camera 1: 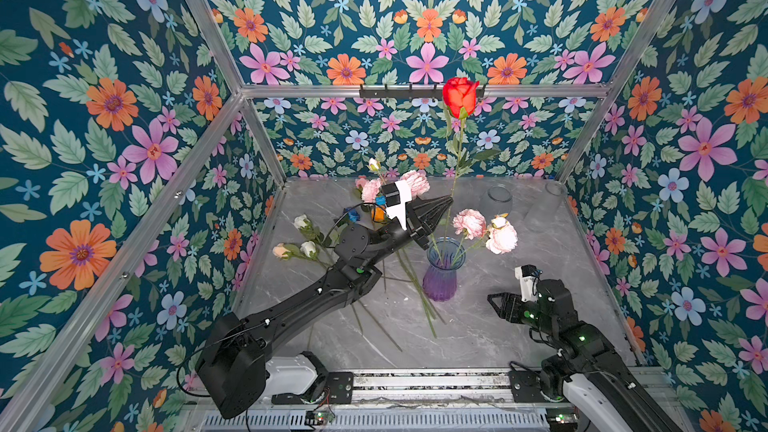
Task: Arrange the flowers into the vase
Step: 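Carry the red rose over the purple vase and lower its stem in, then open the left gripper and move it back down to the flower pile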
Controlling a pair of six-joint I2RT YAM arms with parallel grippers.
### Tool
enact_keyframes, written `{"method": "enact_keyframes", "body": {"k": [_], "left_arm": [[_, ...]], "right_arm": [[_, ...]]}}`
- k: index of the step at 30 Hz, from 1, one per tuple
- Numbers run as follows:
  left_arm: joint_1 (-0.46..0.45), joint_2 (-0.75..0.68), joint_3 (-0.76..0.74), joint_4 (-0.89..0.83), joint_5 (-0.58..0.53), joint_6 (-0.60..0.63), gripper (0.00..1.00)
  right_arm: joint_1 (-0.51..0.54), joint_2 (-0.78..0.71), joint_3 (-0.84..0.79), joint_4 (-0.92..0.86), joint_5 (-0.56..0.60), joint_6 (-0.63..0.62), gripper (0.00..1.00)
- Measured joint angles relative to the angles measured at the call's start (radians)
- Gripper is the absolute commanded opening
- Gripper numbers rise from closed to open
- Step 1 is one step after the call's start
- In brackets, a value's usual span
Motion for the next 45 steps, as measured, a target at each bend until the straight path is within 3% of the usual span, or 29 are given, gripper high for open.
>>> {"method": "enact_keyframes", "body": {"k": [7,9,12,13,16,30,33,38,41,45], "left_arm": [[-0.001,0.017,-0.064,0.014,-0.052,0.006,0.00],[-0.002,0.023,-0.071,0.013,-0.061,0.005,0.14],[-0.001,0.027,-0.071,0.002,-0.068,0.005,0.48],[-0.001,0.027,-0.069,-0.014,-0.068,0.005,0.55],[-0.001,0.014,-0.050,-0.093,-0.068,0.021,0.63],[-0.001,-0.204,-0.107,-0.383,-0.194,0.098,0.64],[-0.002,-0.280,-0.144,-0.468,-0.276,0.099,0.61],[0.014,-0.389,-0.201,-0.689,-0.512,0.067,0.56],[0.063,-0.422,-0.245,-0.822,-0.622,0.004,0.58],[0.244,-0.419,-0.338,-0.952,-0.636,-0.127,0.61]], "right_arm": [[0.000,0.001,0.000,0.000,0.000,0.000,0.62],[0.000,0.001,0.000,0.000,0.000,0.000,0.62],[0.000,0.001,0.000,0.000,0.000,0.000,0.62],[0.000,0.001,0.000,0.000,0.000,0.000,0.62],[0.000,0.001,0.000,0.000,0.000,0.000,0.62],[0.000,0.003,0.000,0.000,0.000,0.000,0.62],[0.000,0.003,0.000,0.000,0.001,0.000,0.62],[0.000,0.006,0.000,0.000,0.003,0.000,0.62],[0.000,0.013,0.000,0.000,0.003,0.000,0.62],[0.000,0.025,0.000,0.001,0.002,0.000,0.62]]}}
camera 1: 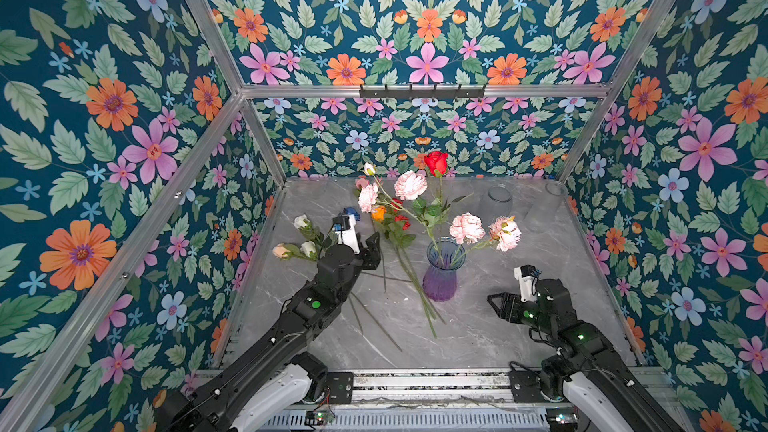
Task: Arrange the flowers into the vase
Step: 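Open the left gripper and move it back down to the flower pile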
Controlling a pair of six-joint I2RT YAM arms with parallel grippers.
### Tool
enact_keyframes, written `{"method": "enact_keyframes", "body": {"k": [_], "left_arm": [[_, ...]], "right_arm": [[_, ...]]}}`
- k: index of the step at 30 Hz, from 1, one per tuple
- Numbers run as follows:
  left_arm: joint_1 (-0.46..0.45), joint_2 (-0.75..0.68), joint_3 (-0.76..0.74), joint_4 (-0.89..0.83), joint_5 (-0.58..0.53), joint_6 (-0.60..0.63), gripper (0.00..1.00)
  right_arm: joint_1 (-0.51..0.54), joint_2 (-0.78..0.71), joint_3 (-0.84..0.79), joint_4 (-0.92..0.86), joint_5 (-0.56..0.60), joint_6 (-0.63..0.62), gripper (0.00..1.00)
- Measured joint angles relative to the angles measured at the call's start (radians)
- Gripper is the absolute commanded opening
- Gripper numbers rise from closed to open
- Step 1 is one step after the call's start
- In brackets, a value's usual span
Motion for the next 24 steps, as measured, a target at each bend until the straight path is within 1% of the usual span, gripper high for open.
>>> {"method": "enact_keyframes", "body": {"k": [1,3,5,7,8,9,10,12,17,20,24], "left_arm": [[0.051,0.007,-0.027,-0.020,0.011,-0.035,0.61],[0.122,0.029,-0.069,-0.047,0.033,-0.098,0.61],[0.160,0.061,-0.093,-0.068,0.044,-0.145,0.61],[0.184,0.114,-0.095,-0.083,0.032,-0.189,0.59],[0.193,0.143,-0.091,-0.086,0.024,-0.200,0.55],[0.203,0.179,-0.080,-0.092,0.015,-0.214,0.48],[0.213,0.215,-0.068,-0.094,0.005,-0.222,0.44],[0.232,0.285,-0.043,-0.093,-0.003,-0.222,0.39],[0.257,0.423,0.006,-0.074,-0.051,-0.214,0.40],[0.264,0.489,0.045,-0.051,-0.107,-0.175,0.41],[0.285,0.585,0.104,-0.010,-0.166,-0.106,0.40]], "right_arm": [[0.000,0.001,0.000,0.000,0.000,0.000,0.62],[0.000,0.001,0.000,0.000,0.000,0.000,0.62],[0.000,0.001,0.000,0.000,0.000,0.000,0.62],[0.000,0.002,0.000,0.000,0.000,0.000,0.62],[0.000,0.002,0.000,0.000,0.000,0.000,0.62],[0.000,0.001,0.000,0.000,0.000,0.000,0.62],[0.000,0.001,0.000,0.000,0.000,0.000,0.62],[0.000,0.001,0.000,0.000,0.001,0.000,0.62],[0.000,0.001,0.000,0.000,0.001,0.000,0.62],[0.000,0.007,0.000,0.000,0.001,0.000,0.62],[0.000,0.013,0.000,0.000,0.000,0.000,0.62]]}}
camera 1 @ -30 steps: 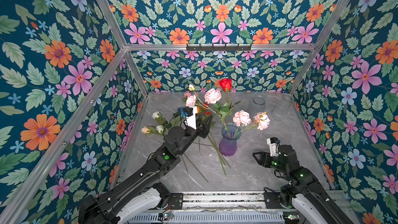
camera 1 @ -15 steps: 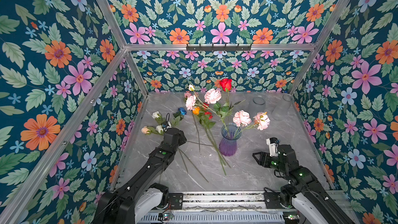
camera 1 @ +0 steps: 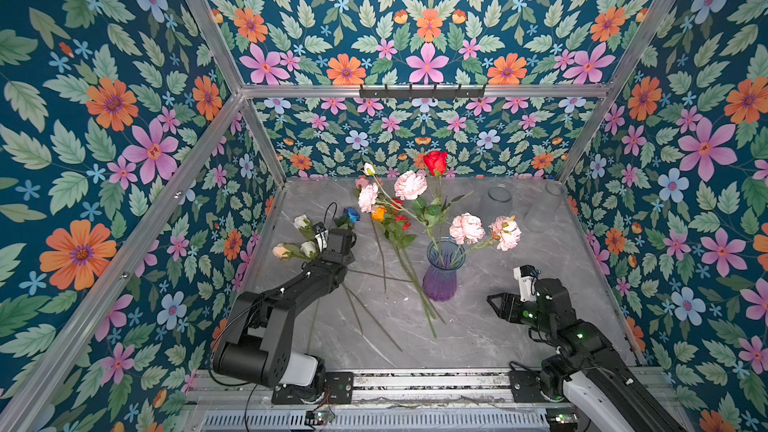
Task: Arrange the flowers into the vase
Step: 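Open the left gripper and move it back down to the flower pile, then lower the left gripper onto the blue rose stem and close it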
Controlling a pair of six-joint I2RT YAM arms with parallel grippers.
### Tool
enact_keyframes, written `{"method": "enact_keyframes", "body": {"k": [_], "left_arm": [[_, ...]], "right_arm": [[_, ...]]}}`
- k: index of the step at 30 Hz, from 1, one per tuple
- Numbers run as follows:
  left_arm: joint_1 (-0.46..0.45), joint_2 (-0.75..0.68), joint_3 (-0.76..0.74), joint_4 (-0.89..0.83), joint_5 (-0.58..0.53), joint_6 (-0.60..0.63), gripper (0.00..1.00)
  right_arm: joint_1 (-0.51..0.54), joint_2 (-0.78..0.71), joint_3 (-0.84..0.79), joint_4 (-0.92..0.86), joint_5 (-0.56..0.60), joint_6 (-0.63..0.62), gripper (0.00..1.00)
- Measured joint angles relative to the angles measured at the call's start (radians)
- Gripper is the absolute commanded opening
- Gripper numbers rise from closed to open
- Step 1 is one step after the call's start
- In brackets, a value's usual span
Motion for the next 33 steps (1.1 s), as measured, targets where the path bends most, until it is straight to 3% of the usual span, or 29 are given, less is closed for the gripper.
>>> {"method": "enact_keyframes", "body": {"k": [6,16,25,33], "left_arm": [[0.063,0.108,0.062,0.049,0.036,0.076,0.34],[0.164,0.241,0.109,0.114,0.232,0.104,0.29],[0.176,0.272,0.130,0.128,0.319,0.104,0.29],[0.178,0.288,0.136,0.128,0.355,0.100,0.18]], "right_arm": [[0.000,0.002,0.000,0.000,-0.002,0.000,0.62],[0.000,0.003,0.000,0.000,-0.002,0.000,0.62],[0.000,0.002,0.002,0.000,-0.002,0.000,0.62],[0.000,-0.011,0.002,0.000,0.001,0.000,0.62]]}}
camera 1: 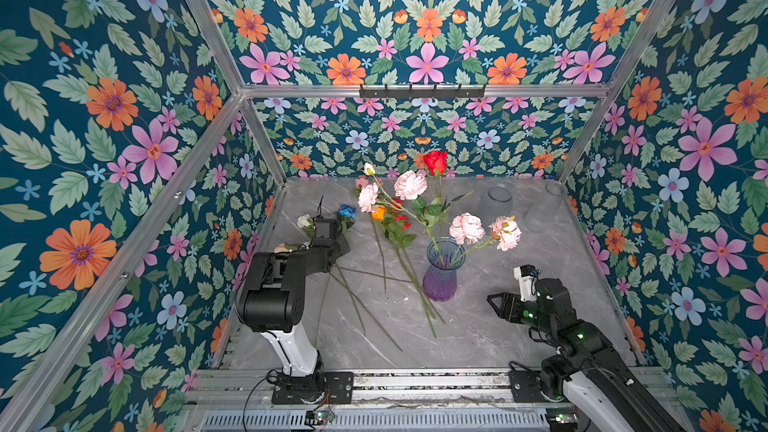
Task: Arrange the flowers into the vase
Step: 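Lower the left gripper onto the blue rose stem and close it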
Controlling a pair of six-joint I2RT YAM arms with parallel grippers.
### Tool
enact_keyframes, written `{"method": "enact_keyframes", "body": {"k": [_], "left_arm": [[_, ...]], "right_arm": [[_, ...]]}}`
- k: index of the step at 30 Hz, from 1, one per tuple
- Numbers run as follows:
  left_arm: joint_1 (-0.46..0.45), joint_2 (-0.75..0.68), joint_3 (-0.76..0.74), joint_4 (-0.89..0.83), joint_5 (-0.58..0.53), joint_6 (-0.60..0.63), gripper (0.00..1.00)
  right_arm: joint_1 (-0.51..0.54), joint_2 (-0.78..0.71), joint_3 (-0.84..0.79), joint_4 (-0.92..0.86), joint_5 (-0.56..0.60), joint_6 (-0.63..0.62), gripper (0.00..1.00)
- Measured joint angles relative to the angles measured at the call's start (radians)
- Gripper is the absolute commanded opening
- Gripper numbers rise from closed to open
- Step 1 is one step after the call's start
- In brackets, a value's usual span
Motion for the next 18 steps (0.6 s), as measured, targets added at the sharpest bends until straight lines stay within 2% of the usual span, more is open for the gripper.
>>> {"method": "enact_keyframes", "body": {"k": [9,11,14,18], "left_arm": [[0.005,0.036,0.039,-0.007,0.011,-0.001,0.20],[0.009,0.045,0.048,-0.006,0.021,-0.001,0.15],[0.020,0.058,0.058,-0.001,0.034,-0.003,0.02],[0.032,0.059,0.052,0.019,0.069,-0.008,0.00]], "right_arm": [[0.000,-0.010,0.000,0.000,0.000,0.000,0.62],[0.000,-0.021,0.000,-0.001,0.000,0.000,0.62],[0.000,-0.029,-0.001,-0.001,0.000,0.000,0.62],[0.000,-0.036,-0.002,-0.003,0.000,0.000,0.62]]}}
